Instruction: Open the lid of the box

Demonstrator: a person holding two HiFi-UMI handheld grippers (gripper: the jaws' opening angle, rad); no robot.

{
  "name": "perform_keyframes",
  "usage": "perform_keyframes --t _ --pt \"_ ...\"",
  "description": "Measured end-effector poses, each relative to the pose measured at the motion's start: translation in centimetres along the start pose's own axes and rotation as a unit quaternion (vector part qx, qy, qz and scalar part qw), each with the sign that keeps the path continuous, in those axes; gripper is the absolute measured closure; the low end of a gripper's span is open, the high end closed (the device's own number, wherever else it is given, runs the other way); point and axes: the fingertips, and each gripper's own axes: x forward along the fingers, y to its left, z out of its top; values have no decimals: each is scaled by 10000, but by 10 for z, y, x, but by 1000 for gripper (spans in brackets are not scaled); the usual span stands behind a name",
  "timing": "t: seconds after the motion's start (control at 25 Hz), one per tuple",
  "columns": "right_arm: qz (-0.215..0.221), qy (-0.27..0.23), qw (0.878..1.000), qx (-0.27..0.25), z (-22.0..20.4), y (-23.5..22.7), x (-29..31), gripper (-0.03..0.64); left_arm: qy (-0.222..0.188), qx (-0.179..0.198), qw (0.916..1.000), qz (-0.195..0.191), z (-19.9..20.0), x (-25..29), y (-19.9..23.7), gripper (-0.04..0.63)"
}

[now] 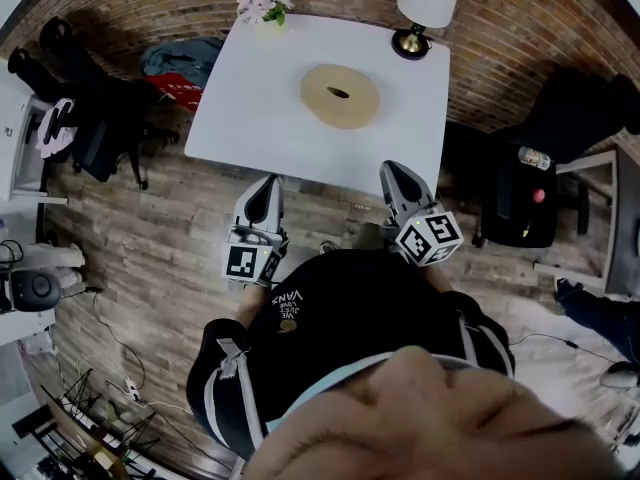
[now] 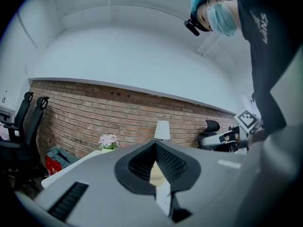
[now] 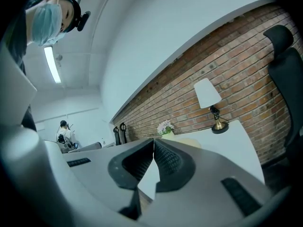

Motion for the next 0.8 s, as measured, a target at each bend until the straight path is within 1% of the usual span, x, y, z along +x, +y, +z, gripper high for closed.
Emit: perform_keyframes --t 0.32,0.56,0.8 --pt "-122 -55 9999 65 16 -29 17 614 39 -51 9999 -96 -3 37 2 586" --pt "-92 -171 9998 101 33 -51 40 614 83 159 9996 -204 0 70 5 586" --pt "-113 -214 9995 190 40 -77 54 614 75 207 9993 -307 -5 108 3 586"
